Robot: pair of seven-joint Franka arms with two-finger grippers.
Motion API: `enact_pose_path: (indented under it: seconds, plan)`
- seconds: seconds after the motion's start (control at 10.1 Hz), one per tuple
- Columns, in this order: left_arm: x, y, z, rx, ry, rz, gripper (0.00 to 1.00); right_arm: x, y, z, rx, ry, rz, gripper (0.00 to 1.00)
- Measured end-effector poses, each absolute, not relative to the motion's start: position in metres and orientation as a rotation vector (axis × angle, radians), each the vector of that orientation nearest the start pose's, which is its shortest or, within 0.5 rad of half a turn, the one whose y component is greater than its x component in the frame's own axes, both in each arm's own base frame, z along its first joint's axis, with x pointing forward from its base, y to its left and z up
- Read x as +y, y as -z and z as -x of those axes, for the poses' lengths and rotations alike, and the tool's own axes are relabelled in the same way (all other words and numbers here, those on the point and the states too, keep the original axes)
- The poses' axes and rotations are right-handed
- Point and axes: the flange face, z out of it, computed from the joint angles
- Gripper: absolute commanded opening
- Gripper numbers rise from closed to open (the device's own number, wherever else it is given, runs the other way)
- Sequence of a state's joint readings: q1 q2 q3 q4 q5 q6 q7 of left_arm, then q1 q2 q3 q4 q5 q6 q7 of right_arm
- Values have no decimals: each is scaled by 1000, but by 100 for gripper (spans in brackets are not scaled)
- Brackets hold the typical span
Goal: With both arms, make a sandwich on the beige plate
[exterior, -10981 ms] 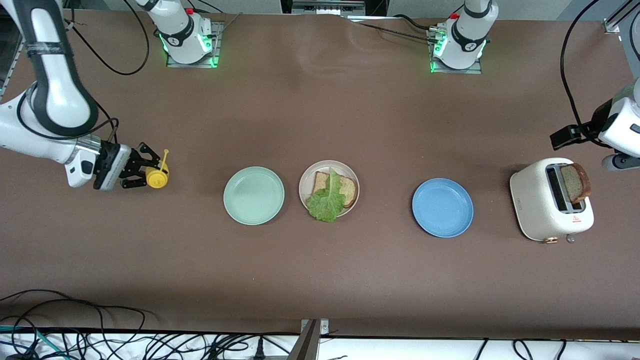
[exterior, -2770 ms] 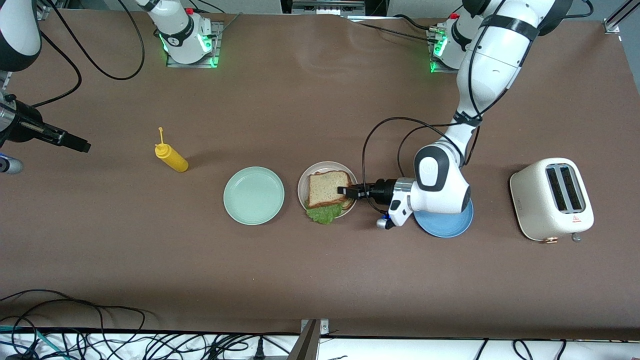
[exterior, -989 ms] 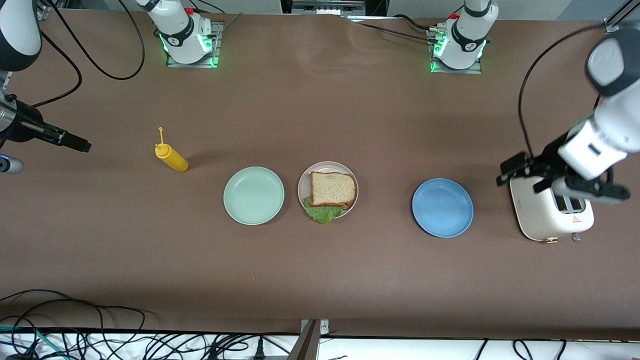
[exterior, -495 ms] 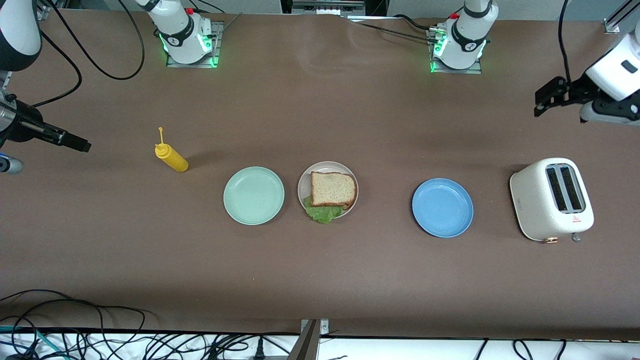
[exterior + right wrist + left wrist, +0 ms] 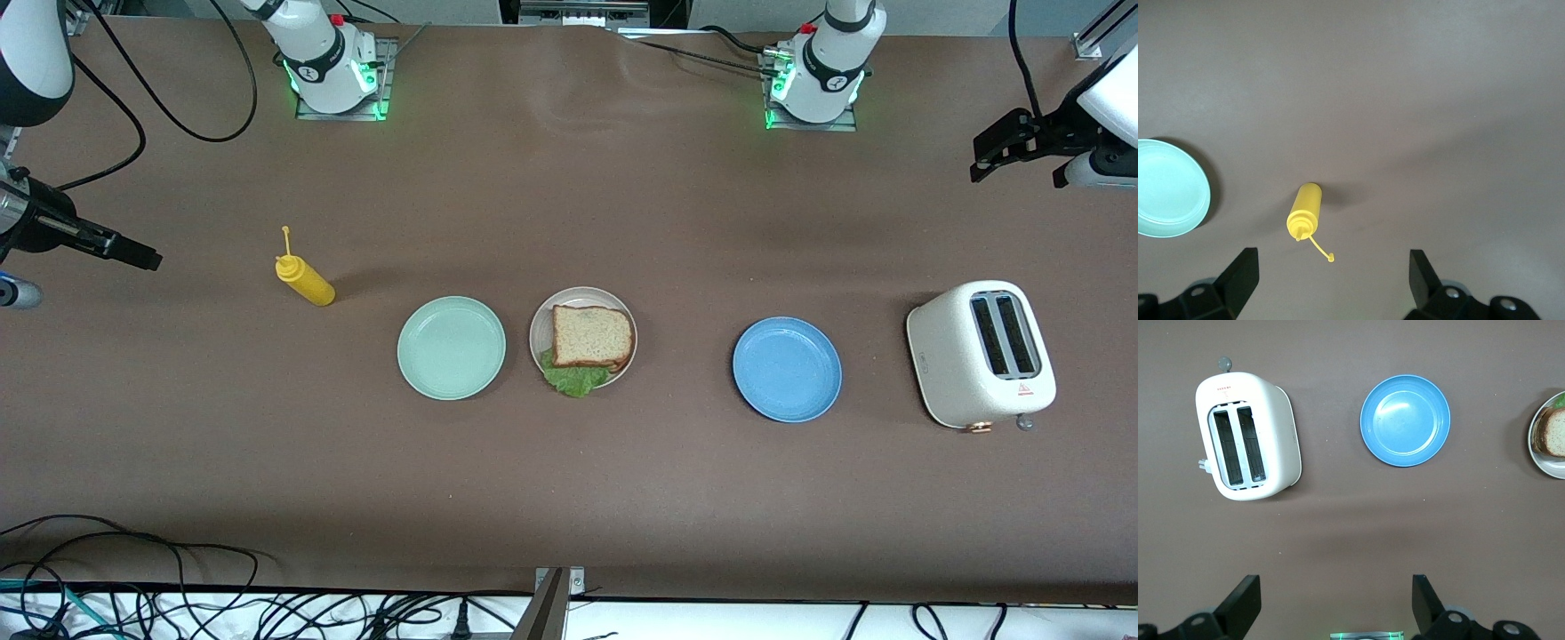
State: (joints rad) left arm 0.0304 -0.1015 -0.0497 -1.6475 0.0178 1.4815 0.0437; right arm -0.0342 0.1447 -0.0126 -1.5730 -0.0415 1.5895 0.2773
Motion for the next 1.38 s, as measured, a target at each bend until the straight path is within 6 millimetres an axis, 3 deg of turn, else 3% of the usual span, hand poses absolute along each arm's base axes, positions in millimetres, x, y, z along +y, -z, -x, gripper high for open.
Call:
enact_pose_path:
  seconds: [0.59,1.19,1.38]
  plan:
    - [-5,-630,-532,80,-159,3120,100,-32,-542,-592,491,-196,3154,100]
    - [-10,-630,-533,92,-163,3120,100,-34,-542,-589,327,-225,3168,100]
    - [-9,-630,-533,91,-162,3120,100,-37,-552,-581,323,-217,3169,100]
